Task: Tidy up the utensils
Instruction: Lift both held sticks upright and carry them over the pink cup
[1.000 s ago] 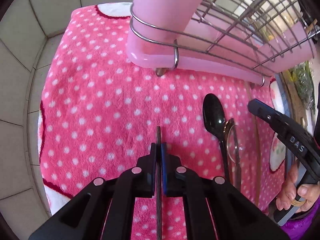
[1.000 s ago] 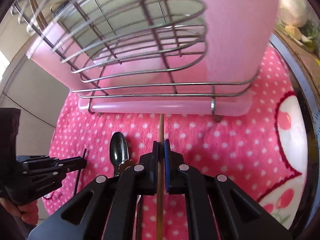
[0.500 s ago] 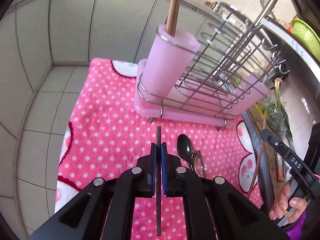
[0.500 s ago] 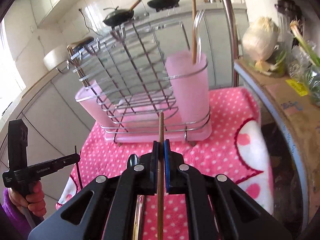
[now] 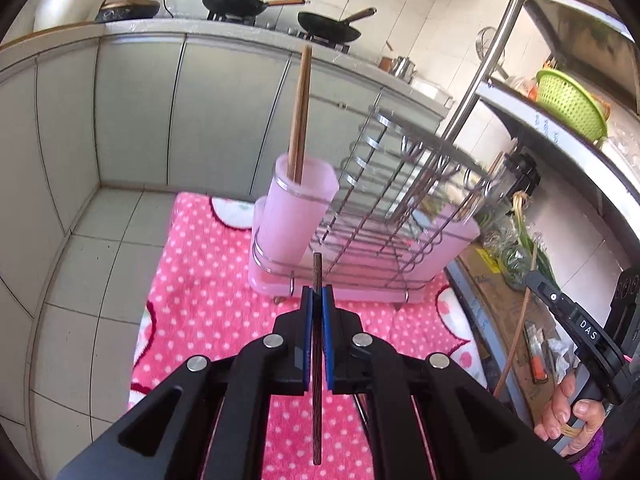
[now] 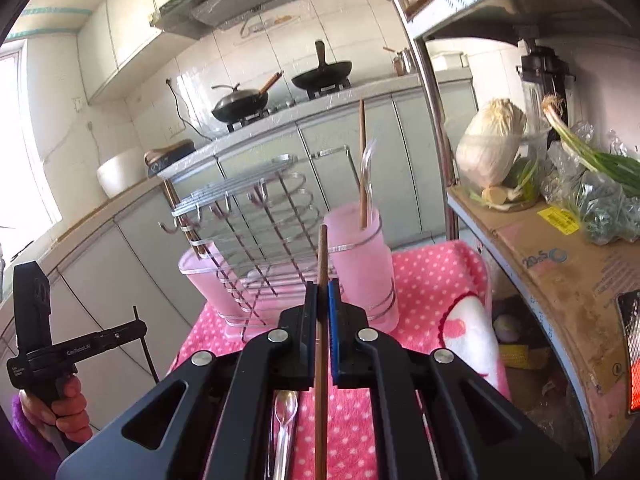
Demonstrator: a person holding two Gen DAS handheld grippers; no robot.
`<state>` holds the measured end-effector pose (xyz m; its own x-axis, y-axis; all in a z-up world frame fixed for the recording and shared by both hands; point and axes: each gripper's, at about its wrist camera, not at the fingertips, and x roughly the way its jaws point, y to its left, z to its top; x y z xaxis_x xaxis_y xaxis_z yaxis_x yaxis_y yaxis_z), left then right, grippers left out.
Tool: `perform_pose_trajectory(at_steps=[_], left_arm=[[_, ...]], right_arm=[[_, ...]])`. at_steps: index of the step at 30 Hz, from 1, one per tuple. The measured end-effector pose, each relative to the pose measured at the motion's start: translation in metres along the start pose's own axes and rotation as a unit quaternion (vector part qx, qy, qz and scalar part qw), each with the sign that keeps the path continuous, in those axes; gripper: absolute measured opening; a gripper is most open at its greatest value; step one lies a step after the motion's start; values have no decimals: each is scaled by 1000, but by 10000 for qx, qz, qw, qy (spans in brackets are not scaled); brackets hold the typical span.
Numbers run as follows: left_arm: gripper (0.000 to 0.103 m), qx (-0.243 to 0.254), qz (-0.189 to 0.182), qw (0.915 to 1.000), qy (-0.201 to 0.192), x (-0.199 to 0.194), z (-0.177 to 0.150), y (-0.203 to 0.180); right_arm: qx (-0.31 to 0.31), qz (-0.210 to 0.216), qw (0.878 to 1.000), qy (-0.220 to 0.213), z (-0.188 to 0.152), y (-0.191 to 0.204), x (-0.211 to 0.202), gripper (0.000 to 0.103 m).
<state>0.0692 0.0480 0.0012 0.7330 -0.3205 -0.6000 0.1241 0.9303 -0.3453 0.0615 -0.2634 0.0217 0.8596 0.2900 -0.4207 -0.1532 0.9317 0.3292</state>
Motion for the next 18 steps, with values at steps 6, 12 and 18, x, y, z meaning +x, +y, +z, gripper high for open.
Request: perform_pose_trajectory(at_steps=[6, 12, 18], left_arm=[[4, 31, 5, 9993, -385, -24, 26, -3], [4, -17, 0, 9973, -736, -40, 60, -6], [4, -4, 12, 9935, -1141, -51, 100, -11]], right_arm=[[21, 142, 9992, -368, 31, 1, -14, 6], [-40, 185, 9968, -771, 75, 5, -23, 6], [-200, 138, 9905, -1350, 119, 12, -27, 6]])
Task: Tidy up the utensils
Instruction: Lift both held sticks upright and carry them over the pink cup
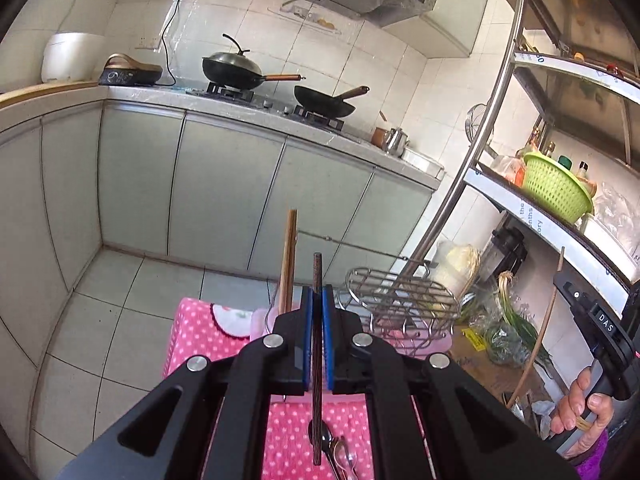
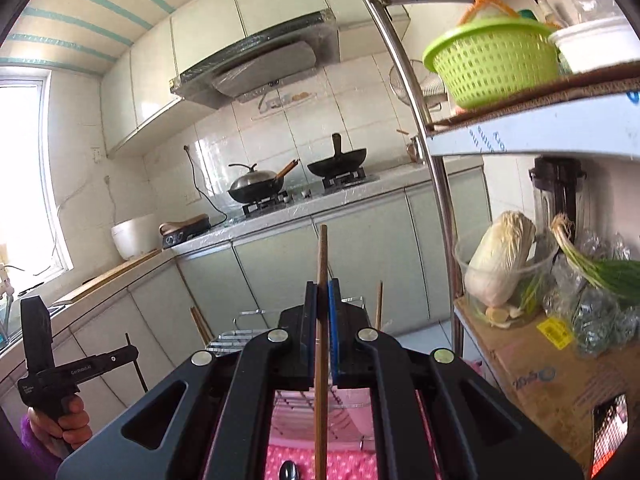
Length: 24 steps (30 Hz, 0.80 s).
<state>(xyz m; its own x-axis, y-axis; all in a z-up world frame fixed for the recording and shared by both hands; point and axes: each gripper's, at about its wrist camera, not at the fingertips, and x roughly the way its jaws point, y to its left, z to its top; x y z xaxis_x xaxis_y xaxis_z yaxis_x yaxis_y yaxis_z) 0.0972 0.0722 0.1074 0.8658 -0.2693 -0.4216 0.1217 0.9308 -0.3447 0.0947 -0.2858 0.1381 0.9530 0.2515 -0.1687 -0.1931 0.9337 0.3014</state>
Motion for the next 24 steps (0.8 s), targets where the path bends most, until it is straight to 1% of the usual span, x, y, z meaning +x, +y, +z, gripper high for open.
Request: perform_pose_trajectory(at_steps=[5, 9, 15, 21, 24], left_arm=[[4, 47, 53, 9997, -254, 5, 30, -4], [4, 133, 125, 9987, -468, 12, 50, -7], [4, 182, 302, 9975, -614, 33, 66, -5], [4, 124, 403, 9978, -519, 63, 70, 3], [4, 138, 424, 9977, -503, 74, 68, 6]], right_arm=[[-84, -47, 9986, -520, 25, -1, 15, 6], [-234, -130, 9962, -827, 34, -4, 35, 6], [-292, -177, 9956, -872, 28, -15, 73, 6], [-414, -317, 9932, -1037, 15, -22, 97, 6], [-459, -335, 9933, -1008, 9, -25, 108, 6]])
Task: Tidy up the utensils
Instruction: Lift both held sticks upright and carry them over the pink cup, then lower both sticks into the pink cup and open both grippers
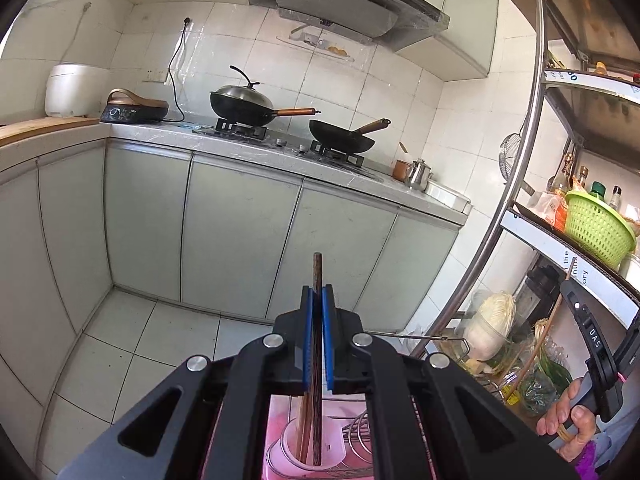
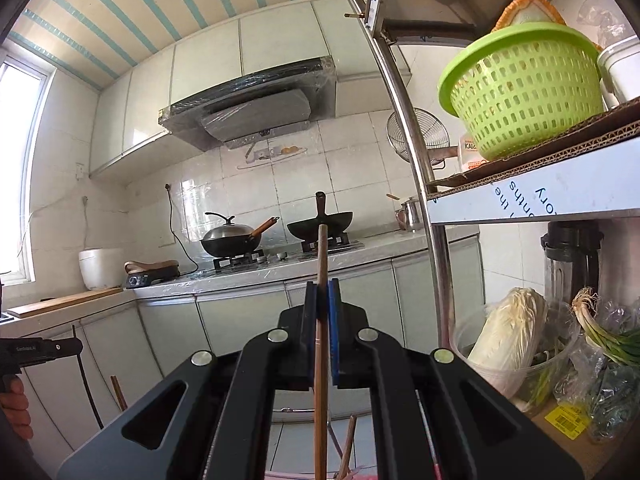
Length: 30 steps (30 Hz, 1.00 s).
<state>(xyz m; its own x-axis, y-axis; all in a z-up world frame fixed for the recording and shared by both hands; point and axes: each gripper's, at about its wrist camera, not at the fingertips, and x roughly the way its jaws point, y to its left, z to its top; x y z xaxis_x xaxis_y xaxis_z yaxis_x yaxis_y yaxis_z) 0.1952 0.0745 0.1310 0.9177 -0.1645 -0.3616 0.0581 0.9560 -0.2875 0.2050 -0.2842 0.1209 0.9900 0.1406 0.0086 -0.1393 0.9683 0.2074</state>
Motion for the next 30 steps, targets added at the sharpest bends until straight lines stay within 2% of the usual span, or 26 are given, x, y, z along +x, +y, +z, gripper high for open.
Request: perform_pose_trajectory(at_steps=[8, 12, 20, 23, 26, 30], left_arm=[[4, 177, 94, 9993, 318, 29, -24, 0], [4, 217, 121, 9985, 494, 37, -43, 1], [4, 178, 163, 9957, 898, 50, -75, 7], [4, 273, 202, 9950, 934, 51, -80, 5], [4, 106, 148, 9944, 1037, 50, -82, 10], [6, 134, 200, 9936, 1100, 50, -87, 12]], right_arm=[[230, -7, 9992, 326, -26, -9, 5, 6], [511, -19, 9964, 677, -43, -14, 1, 6], [691, -92, 9892, 1290, -69, -22, -7, 6], [702, -140, 9884, 1336, -71, -23, -12, 6], [713, -141, 9877, 1384, -71, -24, -18, 6], [713, -103, 9841, 1623, -73, -26, -12, 6]])
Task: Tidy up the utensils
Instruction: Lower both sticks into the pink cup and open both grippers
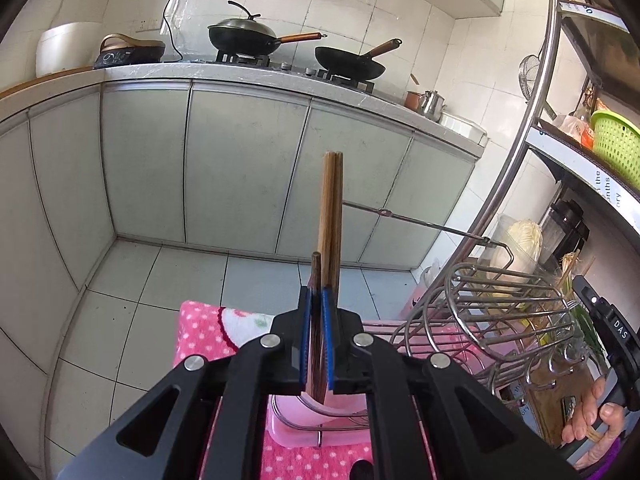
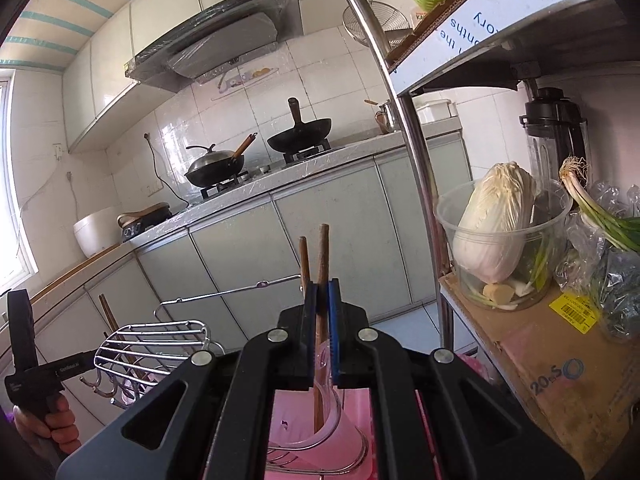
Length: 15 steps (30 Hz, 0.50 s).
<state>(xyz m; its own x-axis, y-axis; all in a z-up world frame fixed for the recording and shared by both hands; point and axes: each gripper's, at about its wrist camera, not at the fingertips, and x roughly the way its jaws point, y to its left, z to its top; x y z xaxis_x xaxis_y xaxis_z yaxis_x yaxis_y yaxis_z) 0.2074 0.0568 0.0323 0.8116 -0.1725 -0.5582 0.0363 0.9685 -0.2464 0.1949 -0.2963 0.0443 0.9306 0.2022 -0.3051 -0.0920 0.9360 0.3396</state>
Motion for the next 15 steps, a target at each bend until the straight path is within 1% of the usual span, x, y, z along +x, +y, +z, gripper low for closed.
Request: perform_pose_trajectory(at_steps=[2, 4, 6, 7, 9, 11, 15], left_arm=[[12, 6, -17, 9999, 120, 2, -1, 0], [28, -44, -53, 9999, 139, 0, 1, 1], [33, -83, -105, 9999, 38, -6, 4, 2], [34, -82, -108, 9999, 3, -8, 6, 1], [35, -92, -110, 9999, -43, -13, 9, 1], [35, -98, -127, 9999, -60, -17, 12, 0], [35, -107, -125, 9998, -117, -26, 14, 0]], right_arm=[[-17, 8, 10000, 82, 2, 0, 3, 6], [-27, 21, 9998, 183, 4, 1, 4, 6], [-38, 52, 9996, 264, 7, 1, 5, 7], [-49, 59, 9996, 279, 8, 2, 5, 8], [-90, 64, 9996, 269, 10, 4, 1, 15], [-108, 73, 9996, 235, 12, 5, -3, 24], [-173, 76, 9997, 179, 15, 8, -14, 26]])
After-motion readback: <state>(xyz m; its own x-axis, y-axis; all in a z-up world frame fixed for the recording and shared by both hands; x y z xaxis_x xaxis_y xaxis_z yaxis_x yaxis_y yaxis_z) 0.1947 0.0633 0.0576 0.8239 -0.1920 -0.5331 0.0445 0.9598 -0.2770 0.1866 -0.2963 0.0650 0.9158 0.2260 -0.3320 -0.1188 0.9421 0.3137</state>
